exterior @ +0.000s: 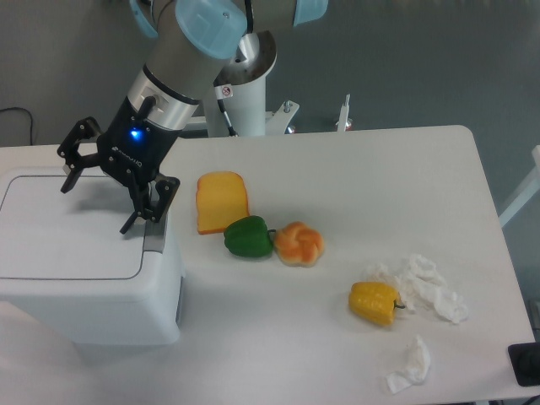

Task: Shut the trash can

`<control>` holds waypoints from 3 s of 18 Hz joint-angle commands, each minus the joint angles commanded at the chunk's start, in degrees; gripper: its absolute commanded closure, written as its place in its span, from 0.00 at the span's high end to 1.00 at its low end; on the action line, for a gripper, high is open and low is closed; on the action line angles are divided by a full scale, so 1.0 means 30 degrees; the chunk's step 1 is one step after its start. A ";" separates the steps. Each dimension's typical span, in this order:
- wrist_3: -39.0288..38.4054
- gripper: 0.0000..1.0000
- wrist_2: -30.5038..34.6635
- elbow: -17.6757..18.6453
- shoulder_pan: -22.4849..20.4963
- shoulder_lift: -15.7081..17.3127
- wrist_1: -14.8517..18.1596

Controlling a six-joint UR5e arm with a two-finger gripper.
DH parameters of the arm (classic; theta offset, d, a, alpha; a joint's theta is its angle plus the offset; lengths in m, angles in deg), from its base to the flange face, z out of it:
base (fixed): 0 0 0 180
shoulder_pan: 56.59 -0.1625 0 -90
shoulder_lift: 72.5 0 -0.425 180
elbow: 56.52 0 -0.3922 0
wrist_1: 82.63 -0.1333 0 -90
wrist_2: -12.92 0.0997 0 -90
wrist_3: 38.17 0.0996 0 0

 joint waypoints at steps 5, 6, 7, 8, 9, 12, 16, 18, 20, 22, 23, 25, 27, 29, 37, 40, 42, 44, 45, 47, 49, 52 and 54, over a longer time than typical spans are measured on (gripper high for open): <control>-0.0674 1.00 -0.0205 -0.0382 -0.0352 0.0263 0.0030; -0.0675 1.00 -0.0205 -0.0528 -0.0468 0.0264 0.0030; -0.0675 1.00 -0.0205 -0.0645 -0.0672 0.0264 0.0030; -0.0646 1.00 -0.0147 -0.0675 -0.0848 0.0293 0.0030; -0.0501 1.00 -0.0118 -0.0763 -0.1111 0.0293 0.0001; -0.0441 1.00 -0.0554 -0.1347 -0.2339 0.0293 -0.0058; -0.0209 1.00 -0.0792 -0.1992 -0.4802 0.0235 -0.0088; 0.1017 1.00 -0.0704 -0.2111 -0.5125 0.0117 -0.0088; 0.1986 1.00 -0.0674 -0.2257 -0.5944 0.0030 -0.0088; 0.3069 1.00 -0.0209 -0.2287 -0.6617 0.0029 -0.0058; 0.3655 1.00 0.0085 -0.2287 -0.7201 0.0058 -0.0058; 0.4914 1.00 0.0146 -0.2287 -0.8111 0.0029 -0.0058; 0.6319 1.00 0.0175 -0.2287 -0.8990 0.0058 -0.0058; 0.7406 1.00 0.0611 -0.2142 -0.9665 0.0233 -0.0001; 1.1121 1.00 0.7285 0.0143 -0.9873 0.1668 0.0234; 1.4432 1.00 0.8758 0.0496 -0.9990 0.1932 0.0761; 1.5638 1.00 0.8963 0.0555 -1.0282 0.1992 0.0849; 1.7303 1.00 0.9722 0.0555 -1.0546 0.2167 0.1461; 1.9488 1.00 1.0364 0.0671 -1.0750 0.2226 0.1784; 2.2019 1.00 1.0547 0.0818 -1.1247 0.2402 0.1875; 2.2965 1.00 1.0518 0.0906 -1.1338 0.2432 0.1875; 2.2997 1.00 1.0488 0.0965 -1.1426 0.2461 0.1905; 2.2997 1.00 1.0488 0.1023 -1.1426 0.2461 0.1905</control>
